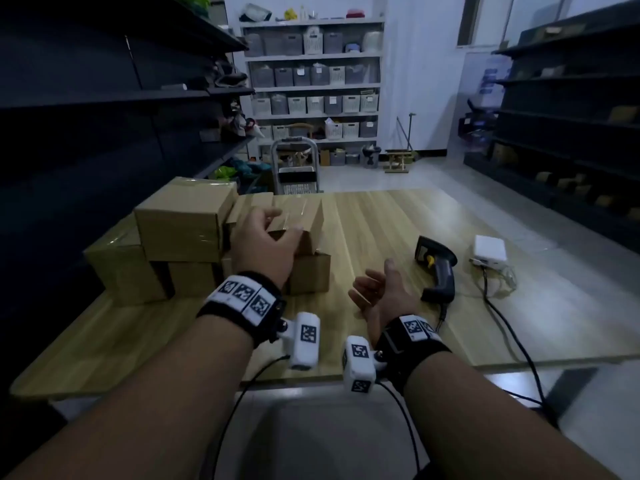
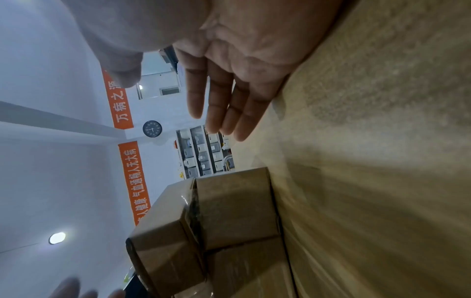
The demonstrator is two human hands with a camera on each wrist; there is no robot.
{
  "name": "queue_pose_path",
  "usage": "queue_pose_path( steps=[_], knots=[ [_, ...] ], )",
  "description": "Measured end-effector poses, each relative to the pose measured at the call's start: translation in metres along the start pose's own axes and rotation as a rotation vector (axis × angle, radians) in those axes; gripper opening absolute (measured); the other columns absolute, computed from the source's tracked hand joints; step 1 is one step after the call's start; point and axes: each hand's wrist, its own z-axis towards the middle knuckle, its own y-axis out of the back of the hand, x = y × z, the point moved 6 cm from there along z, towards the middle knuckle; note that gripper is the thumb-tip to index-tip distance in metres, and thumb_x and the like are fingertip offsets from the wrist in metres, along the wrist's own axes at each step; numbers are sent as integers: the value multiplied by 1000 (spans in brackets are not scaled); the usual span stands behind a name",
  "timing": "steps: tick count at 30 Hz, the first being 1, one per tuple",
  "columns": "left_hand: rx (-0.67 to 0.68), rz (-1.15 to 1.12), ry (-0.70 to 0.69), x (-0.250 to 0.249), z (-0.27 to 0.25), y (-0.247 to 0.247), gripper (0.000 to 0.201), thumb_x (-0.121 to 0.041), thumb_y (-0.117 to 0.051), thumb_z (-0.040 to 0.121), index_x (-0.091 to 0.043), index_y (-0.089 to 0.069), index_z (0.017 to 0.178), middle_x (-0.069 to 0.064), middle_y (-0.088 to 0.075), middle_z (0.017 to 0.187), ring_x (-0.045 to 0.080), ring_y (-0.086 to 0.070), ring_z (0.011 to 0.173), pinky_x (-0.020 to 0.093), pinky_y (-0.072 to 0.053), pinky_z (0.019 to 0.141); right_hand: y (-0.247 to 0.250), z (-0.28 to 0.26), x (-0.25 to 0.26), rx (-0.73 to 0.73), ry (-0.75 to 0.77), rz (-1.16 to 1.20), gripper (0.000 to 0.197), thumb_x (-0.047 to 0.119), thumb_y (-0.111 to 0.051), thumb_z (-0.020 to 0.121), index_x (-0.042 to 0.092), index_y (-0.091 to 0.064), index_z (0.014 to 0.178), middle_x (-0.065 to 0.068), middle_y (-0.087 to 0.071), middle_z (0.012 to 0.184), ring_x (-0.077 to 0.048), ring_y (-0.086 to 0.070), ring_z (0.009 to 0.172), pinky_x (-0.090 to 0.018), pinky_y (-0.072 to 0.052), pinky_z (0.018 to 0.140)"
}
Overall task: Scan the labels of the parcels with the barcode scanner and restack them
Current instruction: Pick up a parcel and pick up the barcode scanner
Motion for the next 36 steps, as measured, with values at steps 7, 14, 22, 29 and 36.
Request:
queue_pose_path(
  steps=[7, 14, 22, 29, 36],
  knots=[
    [288, 635, -207, -12, 15, -40, 44, -62, -68, 97, -28, -70, 124, -3, -69, 126, 27, -60, 123, 48, -53, 106, 3, -1, -1, -2, 17, -1, 54, 53, -66, 100, 0, -70, 107, -13, -71, 78, -28, -71, 74, -45, -64, 81],
    [131, 377, -209, -12, 6, -30, 36, -57, -72, 94, -23, -71, 108, -5, -66, 108, 21, -62, 105, 44, -58, 96, 2, 3, -4, 20, 2, 5, 53, 52, -66, 100, -1, -70, 107, -14, -73, 81, -29, -73, 80, -47, -64, 82],
    [130, -508, 249, 15, -48, -32, 44, -58, -72, 96, -17, -70, 82, 17, -79, 94, 34, -76, 87, 46, -62, 84, -2, 9, -7, 138, -43, -12, 58, 56, -71, 94, 4, -74, 120, -13, -81, 116, -29, -79, 107, -46, -62, 92],
    [328, -638, 481, 57, -71, -62, 16, -20, -58, 112, -15, -73, 108, 12, -80, 101, 34, -76, 96, 51, -62, 87, -2, 9, -14, 256, -174, -180, 102, 82, -89, 54, 8, -78, 124, -25, -76, 126, -48, -73, 115, -70, -57, 97],
    [327, -588, 499, 80, -71, -66, 20, -23, -67, 108, -22, -80, 122, 6, -87, 104, 29, -83, 100, 55, -65, 95, -4, -5, -8, 352, -139, -79, 93, 63, -97, 59, 6, -74, 129, -30, -72, 130, -54, -71, 115, -80, -51, 97]
  ],
)
